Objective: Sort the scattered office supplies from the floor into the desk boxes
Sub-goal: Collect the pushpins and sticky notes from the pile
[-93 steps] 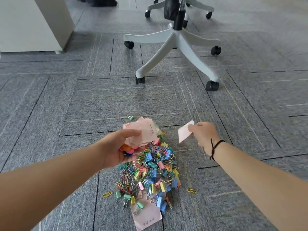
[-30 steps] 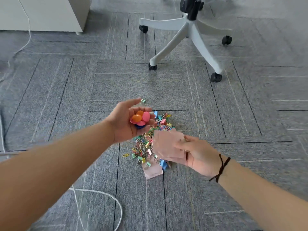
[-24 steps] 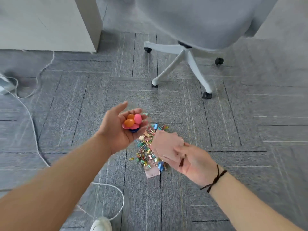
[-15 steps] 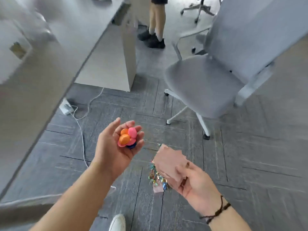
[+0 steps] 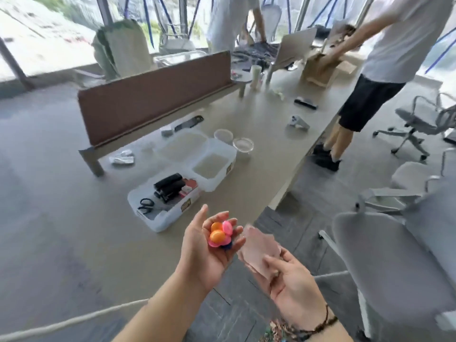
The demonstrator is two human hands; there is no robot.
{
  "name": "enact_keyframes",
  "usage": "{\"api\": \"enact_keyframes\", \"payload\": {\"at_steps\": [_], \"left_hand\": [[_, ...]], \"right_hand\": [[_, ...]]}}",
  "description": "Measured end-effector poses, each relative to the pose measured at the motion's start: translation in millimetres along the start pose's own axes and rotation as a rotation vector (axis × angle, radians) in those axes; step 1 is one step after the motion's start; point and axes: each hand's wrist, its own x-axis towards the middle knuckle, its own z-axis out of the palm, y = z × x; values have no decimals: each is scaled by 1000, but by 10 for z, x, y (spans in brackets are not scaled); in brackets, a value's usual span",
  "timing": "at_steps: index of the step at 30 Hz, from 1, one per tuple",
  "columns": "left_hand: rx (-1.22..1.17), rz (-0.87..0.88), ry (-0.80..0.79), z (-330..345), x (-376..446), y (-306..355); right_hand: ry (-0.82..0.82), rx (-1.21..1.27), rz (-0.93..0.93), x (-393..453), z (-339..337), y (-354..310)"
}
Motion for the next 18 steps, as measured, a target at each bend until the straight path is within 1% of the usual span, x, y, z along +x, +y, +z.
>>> {"api": "enact_keyframes", "payload": {"at_steps": [6,9,12,14,16,18], "left_hand": [[-146,63,139,-292,189,573],[-188,99,208,-419,392,808],[-226,163,283,-549,592,1035],[-259,222,359,-610,691,1196],[-314,288,440,-683,760,1314],[-371,331,517,-756,818,1385]], "right_hand": [[5,-141,3,587,633,7],[10,-302,2,934,877,-85],[-44,-467,49,1435,1129,-148],[-84,-621,77,1821,1351,-153],[-153,-769,112,2163,1591,-101],[-260,-943,131,2462,1803,-15]]}}
